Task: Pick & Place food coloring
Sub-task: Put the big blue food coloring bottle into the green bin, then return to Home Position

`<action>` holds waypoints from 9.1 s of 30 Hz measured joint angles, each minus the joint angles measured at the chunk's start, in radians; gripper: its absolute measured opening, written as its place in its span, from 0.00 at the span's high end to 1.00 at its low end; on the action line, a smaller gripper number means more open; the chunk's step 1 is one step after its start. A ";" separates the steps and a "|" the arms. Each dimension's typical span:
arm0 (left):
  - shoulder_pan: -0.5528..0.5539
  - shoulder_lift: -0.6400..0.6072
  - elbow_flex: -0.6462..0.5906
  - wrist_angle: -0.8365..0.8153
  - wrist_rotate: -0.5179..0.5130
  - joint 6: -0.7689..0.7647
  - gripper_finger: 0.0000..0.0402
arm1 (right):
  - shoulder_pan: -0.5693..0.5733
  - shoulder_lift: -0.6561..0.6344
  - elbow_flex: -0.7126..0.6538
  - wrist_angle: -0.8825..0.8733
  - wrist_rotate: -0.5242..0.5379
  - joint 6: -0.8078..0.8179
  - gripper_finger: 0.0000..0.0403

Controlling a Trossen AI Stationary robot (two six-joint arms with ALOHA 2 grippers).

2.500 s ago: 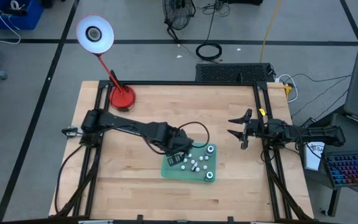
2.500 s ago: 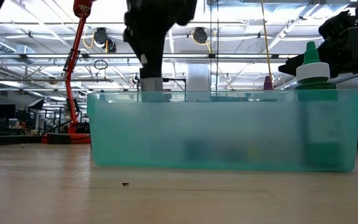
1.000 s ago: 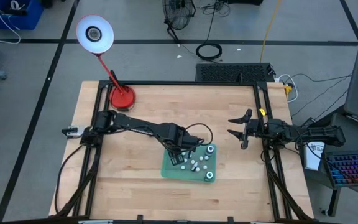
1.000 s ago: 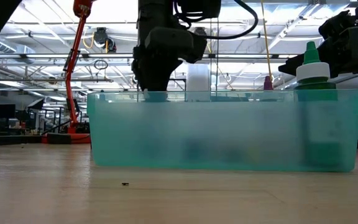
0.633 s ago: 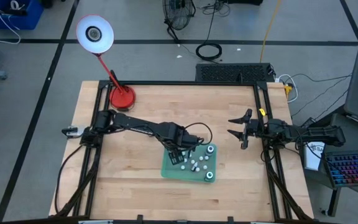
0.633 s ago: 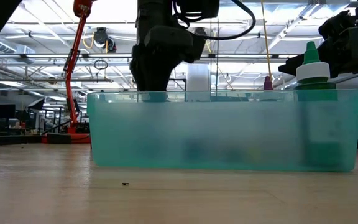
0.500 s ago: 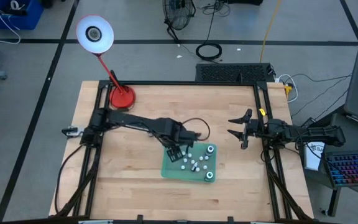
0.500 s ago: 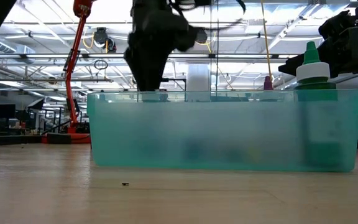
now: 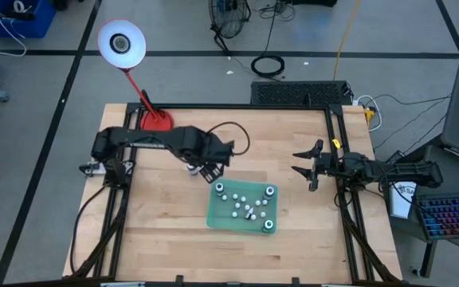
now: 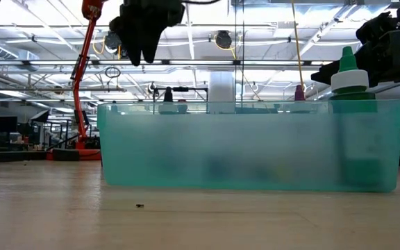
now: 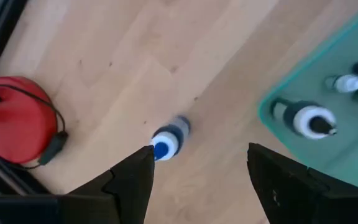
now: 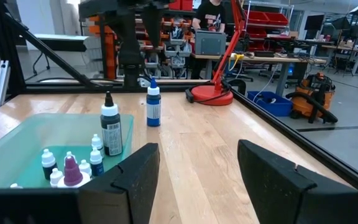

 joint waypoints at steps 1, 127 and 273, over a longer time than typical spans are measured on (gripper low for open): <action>0.012 0.001 0.000 -0.005 0.006 0.014 0.36 | 0.000 0.000 0.000 0.000 0.000 0.000 0.49; -0.287 0.172 -0.275 0.600 0.226 0.017 0.65 | 0.000 0.001 0.000 0.000 0.000 0.000 0.49; 0.082 -1.713 -1.825 1.637 0.129 0.602 0.09 | 0.000 0.001 0.000 0.000 0.000 0.000 0.49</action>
